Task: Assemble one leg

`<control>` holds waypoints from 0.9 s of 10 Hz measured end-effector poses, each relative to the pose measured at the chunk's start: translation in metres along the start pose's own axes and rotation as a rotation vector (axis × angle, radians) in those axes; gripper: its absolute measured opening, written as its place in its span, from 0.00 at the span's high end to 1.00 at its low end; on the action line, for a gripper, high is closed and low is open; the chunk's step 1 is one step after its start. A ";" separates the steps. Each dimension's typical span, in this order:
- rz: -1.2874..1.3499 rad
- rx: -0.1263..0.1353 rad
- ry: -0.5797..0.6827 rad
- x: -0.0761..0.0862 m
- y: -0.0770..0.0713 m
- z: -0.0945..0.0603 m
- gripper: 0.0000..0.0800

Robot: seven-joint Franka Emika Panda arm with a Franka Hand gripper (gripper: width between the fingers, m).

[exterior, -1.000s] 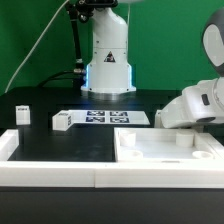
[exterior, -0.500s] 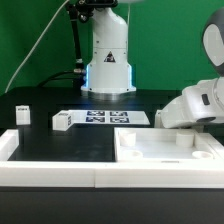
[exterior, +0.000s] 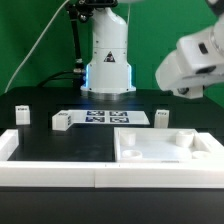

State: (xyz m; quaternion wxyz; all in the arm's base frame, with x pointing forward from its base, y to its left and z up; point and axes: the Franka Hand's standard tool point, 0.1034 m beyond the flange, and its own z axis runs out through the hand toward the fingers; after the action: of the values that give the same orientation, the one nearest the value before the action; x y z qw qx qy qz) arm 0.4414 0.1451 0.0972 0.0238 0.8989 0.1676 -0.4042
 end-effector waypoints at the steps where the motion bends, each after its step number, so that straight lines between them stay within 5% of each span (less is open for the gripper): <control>1: 0.001 -0.001 0.000 0.000 -0.001 0.005 0.64; 3: 0.006 -0.010 0.186 0.018 0.002 -0.004 0.64; 5: -0.015 -0.019 0.360 0.017 0.012 -0.005 0.64; 8: -0.005 -0.002 0.567 0.008 0.044 -0.055 0.64; 9: 0.003 -0.022 0.696 0.016 0.047 -0.061 0.64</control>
Offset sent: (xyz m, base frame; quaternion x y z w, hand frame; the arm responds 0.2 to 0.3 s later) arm 0.0000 0.0000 0.0000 0.0000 0.2377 0.0000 0.9713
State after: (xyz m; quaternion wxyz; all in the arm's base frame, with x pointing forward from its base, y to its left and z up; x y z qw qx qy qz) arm 0.5103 0.1161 0.1225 -0.0243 0.9828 0.1688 -0.0713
